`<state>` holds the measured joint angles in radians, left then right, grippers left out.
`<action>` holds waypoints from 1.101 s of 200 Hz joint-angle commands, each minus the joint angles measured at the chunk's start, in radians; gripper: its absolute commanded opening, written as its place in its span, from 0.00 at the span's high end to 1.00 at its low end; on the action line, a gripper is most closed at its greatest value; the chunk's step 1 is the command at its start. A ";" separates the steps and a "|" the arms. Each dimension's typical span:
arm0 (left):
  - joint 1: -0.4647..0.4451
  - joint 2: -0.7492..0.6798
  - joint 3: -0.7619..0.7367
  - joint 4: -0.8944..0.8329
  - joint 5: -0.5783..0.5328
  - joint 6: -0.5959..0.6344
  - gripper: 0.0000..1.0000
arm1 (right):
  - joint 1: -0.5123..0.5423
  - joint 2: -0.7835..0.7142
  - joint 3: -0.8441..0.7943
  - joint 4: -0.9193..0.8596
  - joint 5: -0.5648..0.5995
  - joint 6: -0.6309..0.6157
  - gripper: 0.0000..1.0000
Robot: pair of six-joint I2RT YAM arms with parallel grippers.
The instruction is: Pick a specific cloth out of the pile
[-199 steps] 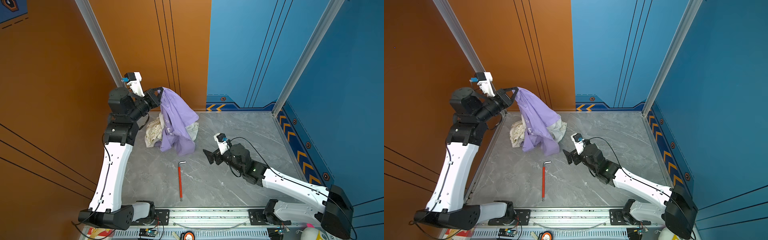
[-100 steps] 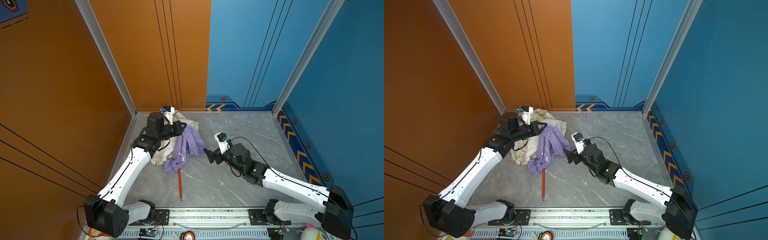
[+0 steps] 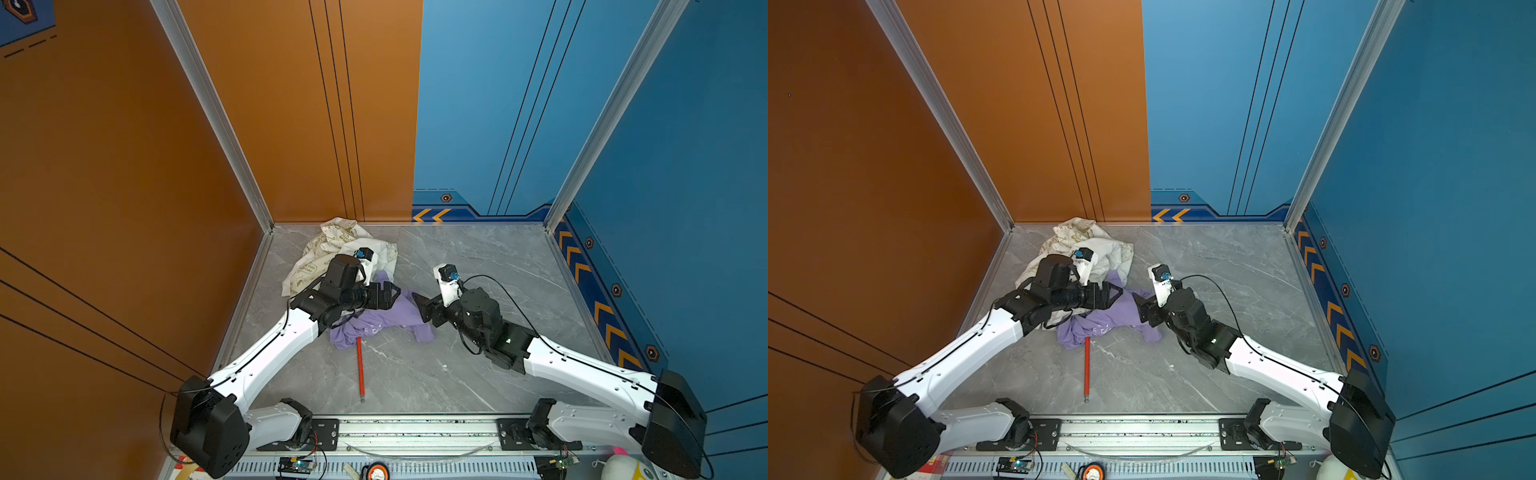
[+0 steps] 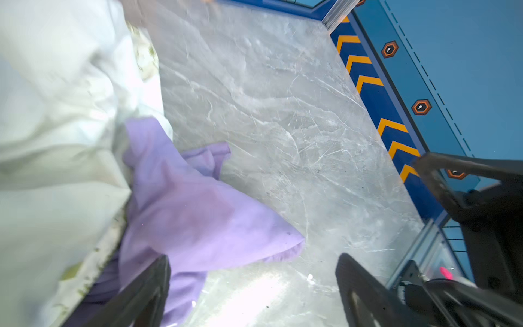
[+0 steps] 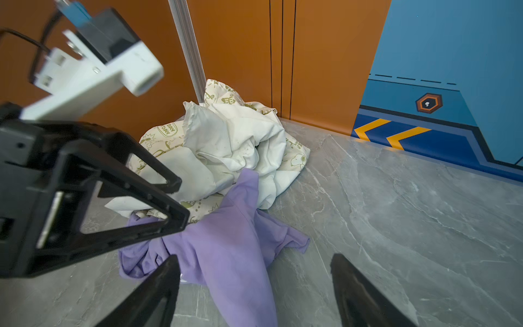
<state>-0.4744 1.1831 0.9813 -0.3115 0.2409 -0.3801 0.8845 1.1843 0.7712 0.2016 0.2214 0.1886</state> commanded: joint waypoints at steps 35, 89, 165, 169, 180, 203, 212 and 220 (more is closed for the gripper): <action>0.035 -0.270 -0.048 -0.103 -0.157 0.292 0.02 | 0.004 0.143 0.061 -0.093 -0.021 0.073 0.19; 0.037 -0.464 -0.164 -0.121 -0.328 0.463 0.02 | 0.020 0.373 0.225 -0.236 -0.047 0.121 0.21; 0.039 -0.621 -0.340 -0.045 -0.511 0.492 0.02 | 0.155 0.599 0.438 -0.276 -0.039 -0.024 0.27; 0.040 -0.625 -0.346 -0.043 -0.519 0.491 0.02 | 0.160 0.609 0.447 -0.279 -0.040 -0.030 0.27; 0.041 -0.640 -0.362 -0.033 -0.547 0.491 0.02 | 0.173 0.640 0.481 -0.298 -0.041 -0.044 0.27; 0.050 -0.658 -0.377 -0.027 -0.611 0.495 0.02 | 0.186 0.706 0.538 -0.330 -0.029 -0.046 0.28; 0.053 -0.664 -0.378 -0.028 -0.629 0.495 0.02 | 0.187 0.728 0.554 -0.338 -0.023 -0.040 0.30; 0.054 -0.670 -0.381 -0.026 -0.640 0.494 0.02 | 0.187 0.745 0.567 -0.345 -0.021 -0.034 0.32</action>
<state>-0.4324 0.5335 0.6140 -0.3763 -0.3134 0.1013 1.0679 1.8778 1.2884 -0.0727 0.1837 0.1696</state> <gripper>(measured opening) 0.981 0.697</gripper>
